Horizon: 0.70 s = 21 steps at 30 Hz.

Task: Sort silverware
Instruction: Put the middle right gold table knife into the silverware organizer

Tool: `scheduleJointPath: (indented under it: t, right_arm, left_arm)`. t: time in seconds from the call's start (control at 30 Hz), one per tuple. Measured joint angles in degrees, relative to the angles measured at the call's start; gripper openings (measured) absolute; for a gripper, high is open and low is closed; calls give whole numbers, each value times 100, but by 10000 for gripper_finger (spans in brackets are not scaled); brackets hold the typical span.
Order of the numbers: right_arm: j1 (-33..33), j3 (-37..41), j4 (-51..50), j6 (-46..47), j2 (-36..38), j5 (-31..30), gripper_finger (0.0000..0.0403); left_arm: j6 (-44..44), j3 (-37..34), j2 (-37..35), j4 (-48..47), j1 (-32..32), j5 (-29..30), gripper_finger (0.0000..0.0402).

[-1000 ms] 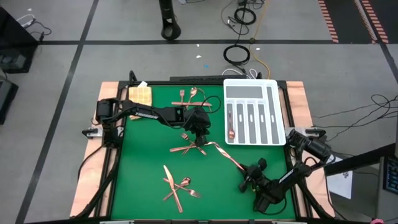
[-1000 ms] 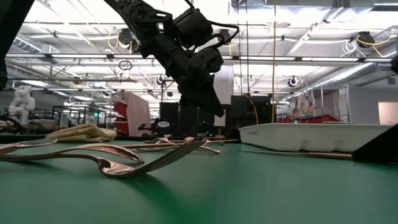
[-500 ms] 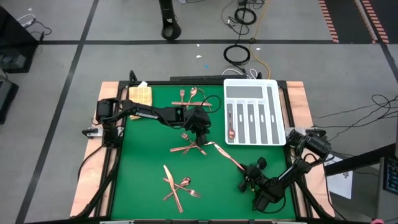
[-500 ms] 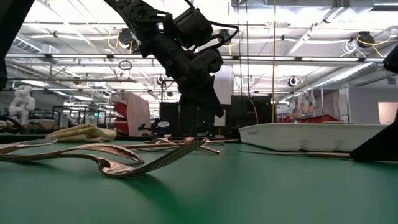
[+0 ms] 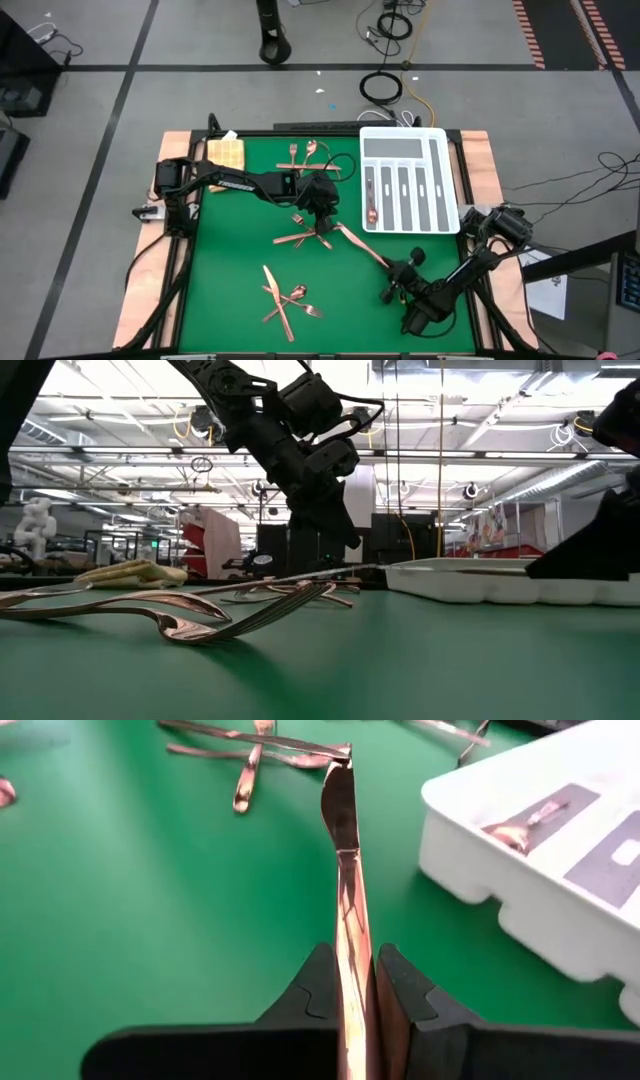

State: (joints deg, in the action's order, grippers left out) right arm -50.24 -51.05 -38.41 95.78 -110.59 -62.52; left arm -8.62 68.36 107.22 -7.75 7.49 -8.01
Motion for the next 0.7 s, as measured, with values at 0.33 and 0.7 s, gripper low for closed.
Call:
scheduleJointPath:
  t: [0.33, 0.7]
  right_arm:
    - [194, -2, -105, 204, 3, -167, 6]
    - [650, -7, -260, -9, 336, -531, 6]
  left_arm:
    - [9, 0, 0, -8, 0, 0, 15]
    - [57, 0, 0, -27, 0, 0, 15]
